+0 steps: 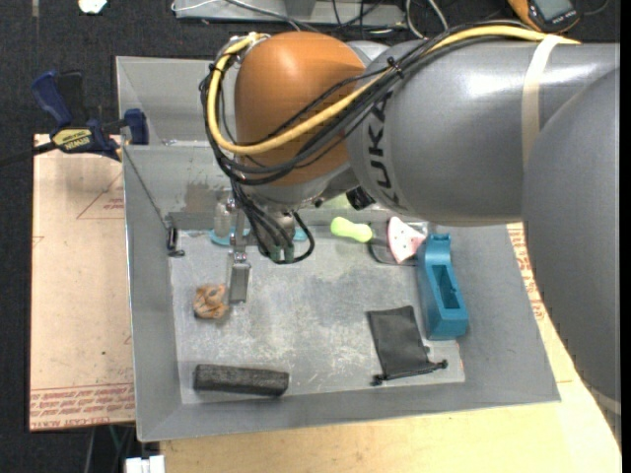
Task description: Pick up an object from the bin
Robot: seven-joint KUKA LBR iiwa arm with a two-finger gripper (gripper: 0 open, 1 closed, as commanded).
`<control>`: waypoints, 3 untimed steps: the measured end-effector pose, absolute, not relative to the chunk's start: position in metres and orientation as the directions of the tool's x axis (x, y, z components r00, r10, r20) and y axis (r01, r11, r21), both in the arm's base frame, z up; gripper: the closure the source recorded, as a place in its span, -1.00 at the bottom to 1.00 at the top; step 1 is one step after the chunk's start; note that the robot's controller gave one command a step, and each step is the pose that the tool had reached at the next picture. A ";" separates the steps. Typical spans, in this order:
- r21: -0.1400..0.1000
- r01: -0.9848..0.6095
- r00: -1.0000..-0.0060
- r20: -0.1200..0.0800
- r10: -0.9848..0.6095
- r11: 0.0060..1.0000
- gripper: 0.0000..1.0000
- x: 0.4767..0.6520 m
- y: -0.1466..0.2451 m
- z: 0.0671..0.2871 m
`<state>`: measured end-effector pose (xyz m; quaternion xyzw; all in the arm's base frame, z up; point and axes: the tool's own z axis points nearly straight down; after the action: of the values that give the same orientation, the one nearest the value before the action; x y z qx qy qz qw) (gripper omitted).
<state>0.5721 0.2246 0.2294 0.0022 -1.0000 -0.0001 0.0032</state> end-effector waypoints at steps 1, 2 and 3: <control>0.002 -0.001 -1.000 -0.001 -0.001 1.000 -1.00 0.574 0.223 0.234; 0.003 -0.044 -0.999 -0.004 -0.044 0.999 -1.00 0.550 0.211 0.171; 0.009 0.000 -1.000 -0.016 0.000 1.000 -1.00 0.541 0.213 0.105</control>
Offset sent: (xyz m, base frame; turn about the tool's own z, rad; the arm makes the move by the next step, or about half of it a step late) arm -0.0459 -0.0262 -0.1186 -0.0799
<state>0.5407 0.2126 0.1045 0.0002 -1.0000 -0.0043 -0.0078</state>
